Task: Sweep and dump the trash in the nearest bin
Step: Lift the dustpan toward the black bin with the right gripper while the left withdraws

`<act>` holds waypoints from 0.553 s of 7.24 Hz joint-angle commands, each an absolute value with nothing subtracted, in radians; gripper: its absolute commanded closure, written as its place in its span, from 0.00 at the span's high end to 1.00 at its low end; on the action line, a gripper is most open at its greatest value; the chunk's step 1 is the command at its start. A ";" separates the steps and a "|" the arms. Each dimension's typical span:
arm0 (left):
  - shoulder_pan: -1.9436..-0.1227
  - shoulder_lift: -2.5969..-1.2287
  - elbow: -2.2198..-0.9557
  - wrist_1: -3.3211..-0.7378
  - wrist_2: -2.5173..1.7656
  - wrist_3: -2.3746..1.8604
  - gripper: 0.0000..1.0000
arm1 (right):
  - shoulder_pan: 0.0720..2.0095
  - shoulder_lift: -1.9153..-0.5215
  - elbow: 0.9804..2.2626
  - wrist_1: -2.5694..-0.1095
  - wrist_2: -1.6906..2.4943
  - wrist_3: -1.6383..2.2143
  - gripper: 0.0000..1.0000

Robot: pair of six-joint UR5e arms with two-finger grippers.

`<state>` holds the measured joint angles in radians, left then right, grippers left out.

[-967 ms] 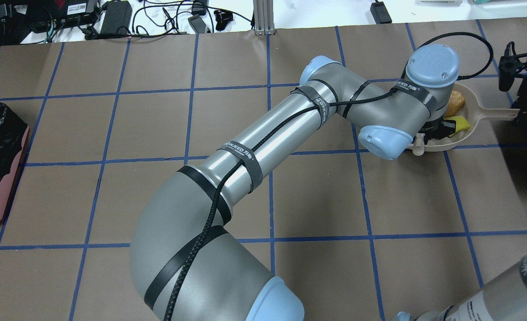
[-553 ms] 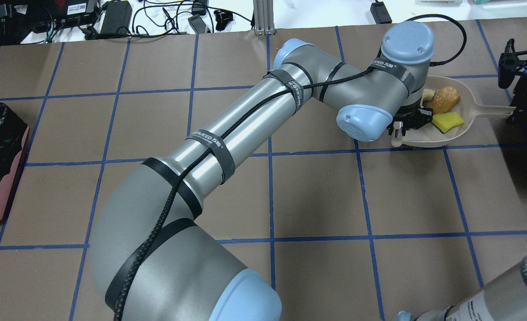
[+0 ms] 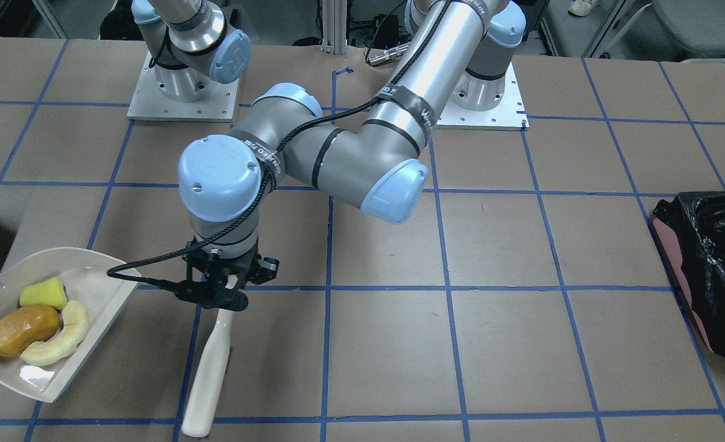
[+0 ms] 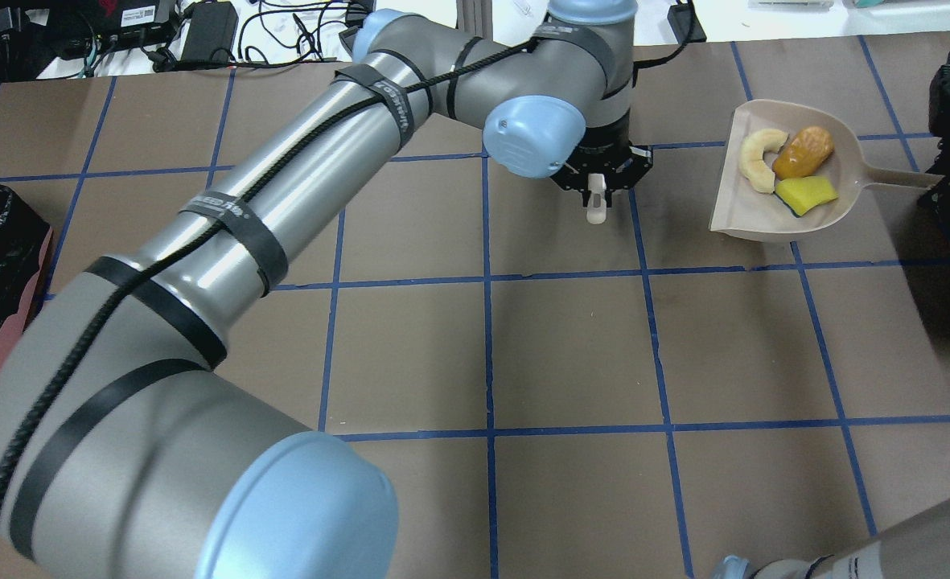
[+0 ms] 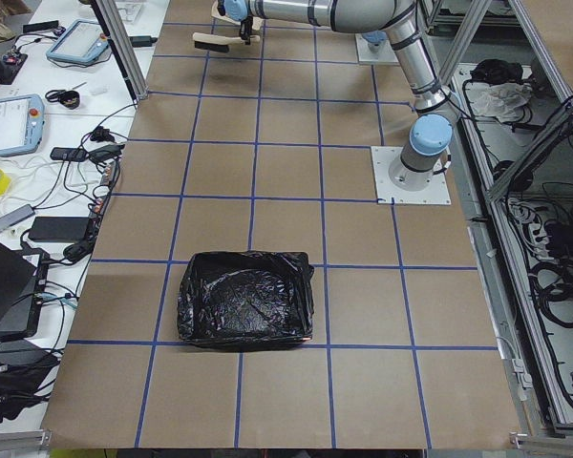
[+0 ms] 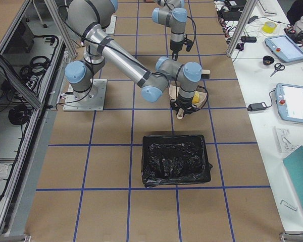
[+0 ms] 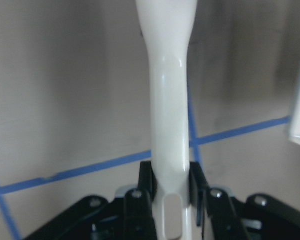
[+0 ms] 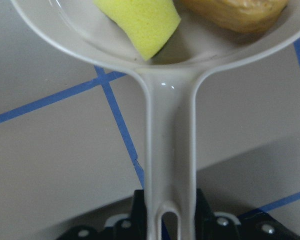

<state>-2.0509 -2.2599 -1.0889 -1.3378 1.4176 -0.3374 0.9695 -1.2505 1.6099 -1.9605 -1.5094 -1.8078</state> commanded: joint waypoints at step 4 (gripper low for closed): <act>-1.965 -1.903 -1.617 -1.332 1.465 -0.226 0.00 | 0.818 -1.282 1.370 -1.737 -1.474 -2.015 0.00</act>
